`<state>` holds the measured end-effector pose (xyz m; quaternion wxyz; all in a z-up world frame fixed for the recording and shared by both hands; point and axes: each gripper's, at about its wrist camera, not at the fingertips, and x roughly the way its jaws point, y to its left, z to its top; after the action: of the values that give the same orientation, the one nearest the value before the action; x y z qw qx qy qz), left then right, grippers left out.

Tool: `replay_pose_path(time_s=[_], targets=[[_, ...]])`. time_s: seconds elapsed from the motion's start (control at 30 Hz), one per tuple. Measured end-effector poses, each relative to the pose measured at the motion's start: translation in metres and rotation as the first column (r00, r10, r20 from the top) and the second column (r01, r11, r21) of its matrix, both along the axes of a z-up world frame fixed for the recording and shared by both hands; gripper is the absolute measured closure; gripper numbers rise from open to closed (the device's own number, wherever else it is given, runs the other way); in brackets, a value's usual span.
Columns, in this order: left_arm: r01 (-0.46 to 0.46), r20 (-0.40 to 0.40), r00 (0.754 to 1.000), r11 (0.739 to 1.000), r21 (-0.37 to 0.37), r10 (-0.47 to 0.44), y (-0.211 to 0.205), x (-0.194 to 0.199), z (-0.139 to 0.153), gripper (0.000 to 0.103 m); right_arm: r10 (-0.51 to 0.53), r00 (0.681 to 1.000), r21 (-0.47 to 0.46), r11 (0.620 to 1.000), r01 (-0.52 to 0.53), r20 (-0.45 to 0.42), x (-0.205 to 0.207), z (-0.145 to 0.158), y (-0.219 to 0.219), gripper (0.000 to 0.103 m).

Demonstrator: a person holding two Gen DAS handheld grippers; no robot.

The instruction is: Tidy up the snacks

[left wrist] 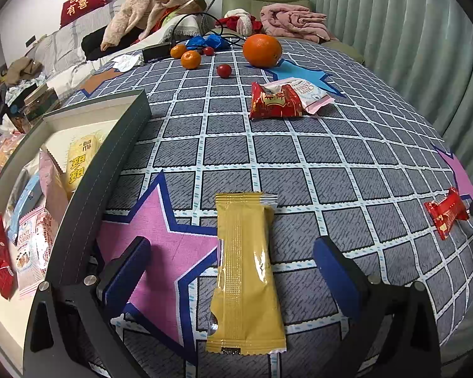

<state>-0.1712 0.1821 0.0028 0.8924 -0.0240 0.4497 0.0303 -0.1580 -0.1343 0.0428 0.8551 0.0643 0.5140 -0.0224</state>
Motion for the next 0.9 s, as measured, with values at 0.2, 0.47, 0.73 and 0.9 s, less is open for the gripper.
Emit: replay_pose_path(time_s=[0.2, 0.47, 0.73, 0.9], targets=[[0.001, 0.000, 1.000, 1.000, 0.001, -0.001, 0.000, 0.000, 0.000, 0.001, 0.040, 0.998, -0.025, 0.999, -0.042, -0.052, 0.024, -0.017, 0.012, 0.010], [-0.001, 0.001, 1.000, 1.000, 0.001, 0.001, -0.001, 0.000, 0.000, 0.001, 0.064, 0.998, 0.070, 0.995, -0.064, 0.001, 0.045, -0.002, 0.029, 0.010], [0.001, 0.001, 1.000, 1.000, 0.000, -0.001, 0.000, 0.000, 0.000, 0.001, 0.159, 0.986, 0.069, 0.985, -0.155, -0.048, 0.054, -0.025, 0.067, 0.010], [-0.001, 0.001, 1.000, 1.000, 0.000, 0.001, 0.000, 0.000, 0.000, 0.001, 0.229, 0.972, -0.093, 0.968, -0.233, -0.059, 0.050, -0.036, 0.093, 0.000]])
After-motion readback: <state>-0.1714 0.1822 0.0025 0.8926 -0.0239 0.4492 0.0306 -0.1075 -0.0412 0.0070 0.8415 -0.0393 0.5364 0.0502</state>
